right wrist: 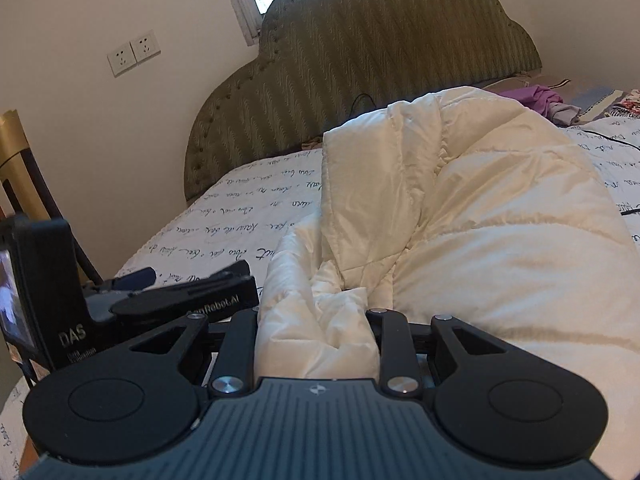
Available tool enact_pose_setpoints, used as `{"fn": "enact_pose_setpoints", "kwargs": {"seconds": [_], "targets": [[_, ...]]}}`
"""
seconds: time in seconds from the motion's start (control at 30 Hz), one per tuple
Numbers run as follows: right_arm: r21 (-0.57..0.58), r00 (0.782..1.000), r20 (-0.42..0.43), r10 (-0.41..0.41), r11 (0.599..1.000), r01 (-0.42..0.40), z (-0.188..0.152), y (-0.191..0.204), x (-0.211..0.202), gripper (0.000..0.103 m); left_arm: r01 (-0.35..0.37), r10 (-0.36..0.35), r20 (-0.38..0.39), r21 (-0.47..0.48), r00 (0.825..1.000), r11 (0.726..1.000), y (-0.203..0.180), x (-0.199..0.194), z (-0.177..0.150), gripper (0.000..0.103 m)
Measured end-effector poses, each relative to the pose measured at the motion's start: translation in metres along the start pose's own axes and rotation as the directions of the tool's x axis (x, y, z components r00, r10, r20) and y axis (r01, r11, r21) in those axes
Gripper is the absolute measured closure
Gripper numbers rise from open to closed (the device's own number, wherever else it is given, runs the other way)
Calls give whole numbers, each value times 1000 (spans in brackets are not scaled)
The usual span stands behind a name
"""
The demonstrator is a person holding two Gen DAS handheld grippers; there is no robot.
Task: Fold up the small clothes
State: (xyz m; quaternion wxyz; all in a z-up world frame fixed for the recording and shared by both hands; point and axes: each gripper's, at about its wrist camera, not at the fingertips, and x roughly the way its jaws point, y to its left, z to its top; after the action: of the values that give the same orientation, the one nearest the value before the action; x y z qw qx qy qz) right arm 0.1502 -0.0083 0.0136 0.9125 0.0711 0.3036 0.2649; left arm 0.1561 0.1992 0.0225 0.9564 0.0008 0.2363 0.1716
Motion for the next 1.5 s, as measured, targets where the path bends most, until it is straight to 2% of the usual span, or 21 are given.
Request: {"fn": "enact_pose_setpoints", "kwargs": {"seconds": [0.2,0.37,0.43,0.5,0.53,0.6,0.63,0.67,0.7,0.8,0.9,0.97,1.03,1.1,1.17,1.23,1.3,1.33,1.4,1.43,1.5], "targets": [[-147,1000,-13,-25,989,23,-20,27,8,75,41,-38,69,-43,997,998,8,-15,9,0],[-345,997,-24,-75,937,62,-44,59,16,74,86,-88,113,17,990,996,-6,-25,12,0],[-433,995,-22,-95,898,76,-54,71,20,70,81,-88,116,63,989,995,-14,-23,11,0],[-509,994,-20,-109,857,84,-65,82,24,58,68,-81,105,123,991,990,-24,-16,7,0],[-525,993,-13,-118,846,93,-69,85,25,59,50,-66,99,156,993,986,-28,-12,4,0],[-541,993,-31,-118,837,82,-68,87,26,49,26,-41,70,205,997,979,-35,0,-4,0],[-538,993,-46,-112,840,70,-66,86,23,49,26,-37,48,215,998,976,-37,6,-6,0],[-539,992,-60,-111,840,61,-64,85,21,39,35,-42,24,220,999,975,-38,12,-9,0],[-543,991,-78,-109,839,50,-62,83,17,35,49,-53,9,217,999,975,-38,15,-10,0],[-542,991,-120,-60,840,-15,-59,78,0,25,95,-94,-11,190,995,977,-36,17,-13,0],[-563,985,-166,-41,824,-61,-56,77,-21,25,93,-93,-9,207,996,974,-41,17,-17,0],[-547,982,-185,43,825,-139,-45,70,-53,25,94,-93,-13,209,996,973,-42,17,-19,0],[-522,982,-137,129,833,-182,-28,56,-90,26,96,-95,-17,204,995,974,-41,17,-19,0],[-510,993,-7,122,853,-108,-5,34,-120,24,95,-94,-16,200,995,975,-40,16,-19,0],[-479,988,155,30,877,48,11,7,-132,18,91,-89,-16,196,996,976,-40,15,-18,0],[-425,945,298,-137,867,260,14,-21,-124,15,82,-81,-10,193,997,978,-38,11,-16,0],[-351,919,294,-262,865,359,19,-50,-97,24,67,-68,1,185,998,980,-36,7,-14,0],[-317,929,264,-258,887,336,20,-61,-84,26,57,-60,11,180,998,982,-34,5,-11,0],[-303,961,207,-182,922,240,13,-64,-66,28,35,-42,34,163,999,986,-28,-1,-6,0],[-327,967,199,-160,919,219,11,-59,-57,28,27,-34,45,149,998,989,-25,-4,-3,0],[-424,971,190,-148,879,217,6,-41,-40,25,24,-32,64,111,997,994,-17,-12,4,0]]}}
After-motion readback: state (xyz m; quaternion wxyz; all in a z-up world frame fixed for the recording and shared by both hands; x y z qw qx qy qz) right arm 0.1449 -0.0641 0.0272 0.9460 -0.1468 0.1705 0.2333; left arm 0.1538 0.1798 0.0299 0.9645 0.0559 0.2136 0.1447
